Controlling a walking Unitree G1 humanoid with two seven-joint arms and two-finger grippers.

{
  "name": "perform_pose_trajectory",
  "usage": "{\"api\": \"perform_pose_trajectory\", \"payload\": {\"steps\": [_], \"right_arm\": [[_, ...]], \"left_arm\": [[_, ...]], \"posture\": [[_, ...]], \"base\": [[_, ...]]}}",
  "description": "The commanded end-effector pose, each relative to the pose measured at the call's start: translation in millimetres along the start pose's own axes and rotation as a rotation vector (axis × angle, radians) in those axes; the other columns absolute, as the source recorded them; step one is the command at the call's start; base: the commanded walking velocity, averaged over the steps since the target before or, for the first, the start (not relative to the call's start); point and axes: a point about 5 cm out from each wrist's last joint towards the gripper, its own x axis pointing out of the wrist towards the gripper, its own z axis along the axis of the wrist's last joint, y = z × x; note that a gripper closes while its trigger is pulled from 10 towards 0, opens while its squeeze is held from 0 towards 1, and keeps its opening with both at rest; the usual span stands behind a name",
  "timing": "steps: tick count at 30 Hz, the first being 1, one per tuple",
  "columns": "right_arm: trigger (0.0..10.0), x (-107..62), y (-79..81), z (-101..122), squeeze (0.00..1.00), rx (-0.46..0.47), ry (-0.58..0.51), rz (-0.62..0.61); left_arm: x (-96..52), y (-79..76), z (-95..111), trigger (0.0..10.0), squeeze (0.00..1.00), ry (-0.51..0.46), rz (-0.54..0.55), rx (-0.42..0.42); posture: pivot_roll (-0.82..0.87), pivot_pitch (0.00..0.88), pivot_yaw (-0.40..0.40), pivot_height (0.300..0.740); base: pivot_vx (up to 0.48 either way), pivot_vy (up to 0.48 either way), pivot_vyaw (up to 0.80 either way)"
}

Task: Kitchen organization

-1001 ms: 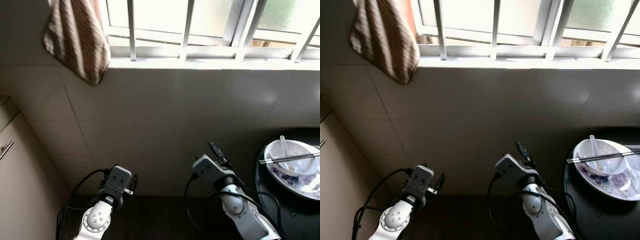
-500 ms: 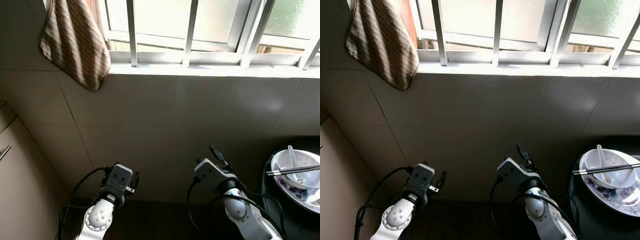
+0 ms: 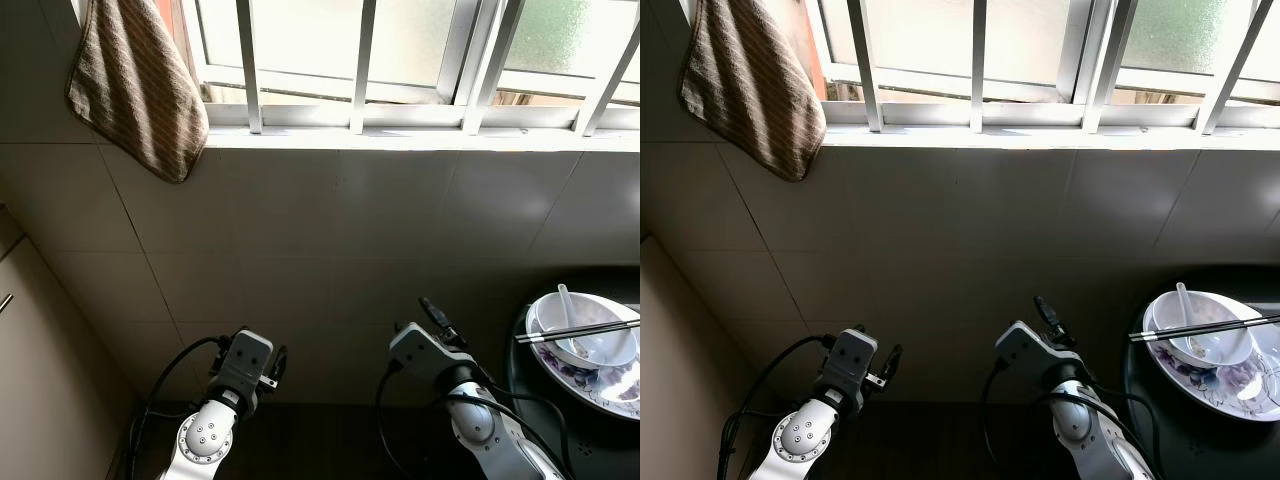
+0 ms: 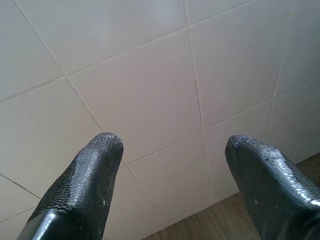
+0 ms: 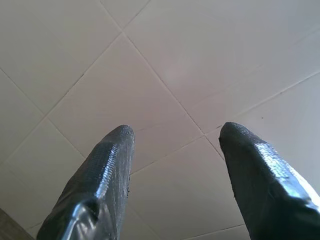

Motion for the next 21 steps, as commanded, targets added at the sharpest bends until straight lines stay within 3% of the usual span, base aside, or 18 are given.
{"api": "perform_pose_trajectory", "payload": {"steps": [1,21], "right_arm": [[10.0,0.8,1.3,1.0,0.00,0.000,-0.009,0.001],[10.0,2.6,13.4,-2.5,0.00,0.012,0.000,0.031]], "left_arm": [[1.7,1.4,-0.7,10.0,0.00,-0.002,-0.004,0.012],[5.2,-1.1,-7.2,10.0,0.00,0.003,-0.019,0.036]], "posture": [[-0.04,0.000,-0.003,0.740],[-0.02,0.000,-0.009,0.740]], "base": [[0.000,0.000,0.00],[0.000,0.000,0.00]]}}
